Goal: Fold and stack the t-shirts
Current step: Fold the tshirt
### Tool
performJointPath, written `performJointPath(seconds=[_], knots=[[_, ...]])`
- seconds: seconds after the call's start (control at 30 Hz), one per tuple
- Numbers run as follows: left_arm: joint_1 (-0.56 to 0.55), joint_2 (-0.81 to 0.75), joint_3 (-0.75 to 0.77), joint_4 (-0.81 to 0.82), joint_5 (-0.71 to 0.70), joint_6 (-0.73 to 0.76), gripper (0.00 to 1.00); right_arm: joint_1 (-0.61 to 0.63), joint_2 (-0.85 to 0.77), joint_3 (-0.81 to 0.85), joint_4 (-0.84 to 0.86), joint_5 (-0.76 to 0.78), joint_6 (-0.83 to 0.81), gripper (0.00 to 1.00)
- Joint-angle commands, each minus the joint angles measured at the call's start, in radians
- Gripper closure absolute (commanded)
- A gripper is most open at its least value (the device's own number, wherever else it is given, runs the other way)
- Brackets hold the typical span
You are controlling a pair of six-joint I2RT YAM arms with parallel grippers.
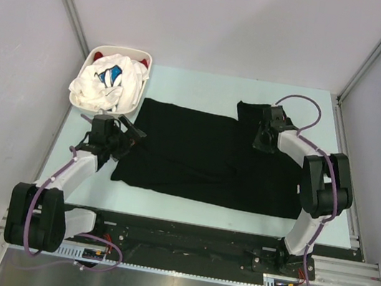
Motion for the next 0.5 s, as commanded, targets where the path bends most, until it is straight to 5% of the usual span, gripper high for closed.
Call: performJointPath(seconds=[0.0, 0.47], knots=[[0.004, -0.008, -0.003, 0.028, 0.000, 0.029, 0.00, -0.004, 0.008, 0.038, 0.009, 0.043, -0.005, 0.99], [0.004, -0.001, 0.003, 0.028, -0.001, 0.037, 0.00, -0.038, 0.031, 0.110, 0.055, 0.101, 0.018, 1.00]])
